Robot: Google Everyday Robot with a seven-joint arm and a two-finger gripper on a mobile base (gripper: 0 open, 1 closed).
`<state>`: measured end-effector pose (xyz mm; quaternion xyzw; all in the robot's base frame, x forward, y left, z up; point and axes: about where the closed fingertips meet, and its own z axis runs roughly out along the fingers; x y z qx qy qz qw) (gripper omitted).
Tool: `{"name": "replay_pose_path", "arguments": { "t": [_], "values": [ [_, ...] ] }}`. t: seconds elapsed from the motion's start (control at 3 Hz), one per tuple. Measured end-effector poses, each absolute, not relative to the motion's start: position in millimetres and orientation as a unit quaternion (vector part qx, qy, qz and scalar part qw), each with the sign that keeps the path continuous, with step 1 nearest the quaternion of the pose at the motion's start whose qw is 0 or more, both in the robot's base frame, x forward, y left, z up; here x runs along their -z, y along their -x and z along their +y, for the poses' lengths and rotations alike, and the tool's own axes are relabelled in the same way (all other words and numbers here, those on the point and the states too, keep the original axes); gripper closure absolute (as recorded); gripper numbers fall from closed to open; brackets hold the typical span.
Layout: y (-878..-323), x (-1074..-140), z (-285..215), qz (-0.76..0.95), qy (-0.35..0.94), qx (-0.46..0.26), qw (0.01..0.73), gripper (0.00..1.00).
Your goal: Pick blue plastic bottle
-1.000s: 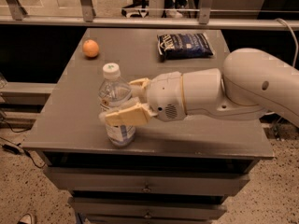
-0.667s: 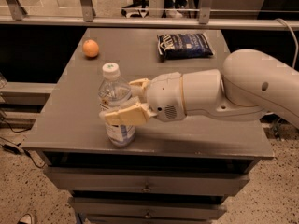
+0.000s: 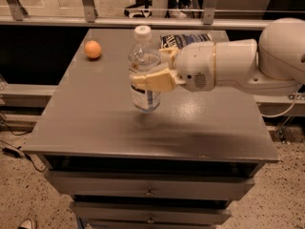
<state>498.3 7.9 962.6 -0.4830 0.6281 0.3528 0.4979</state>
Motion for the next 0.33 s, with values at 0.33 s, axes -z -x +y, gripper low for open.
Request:
{"name": "replay_pose_path", "arguments": {
  "t": [0.33],
  "values": [
    [-503.2, -975.7, 4.1, 0.623, 0.482, -0.346, 0.509, 1.00]
  ]
}}
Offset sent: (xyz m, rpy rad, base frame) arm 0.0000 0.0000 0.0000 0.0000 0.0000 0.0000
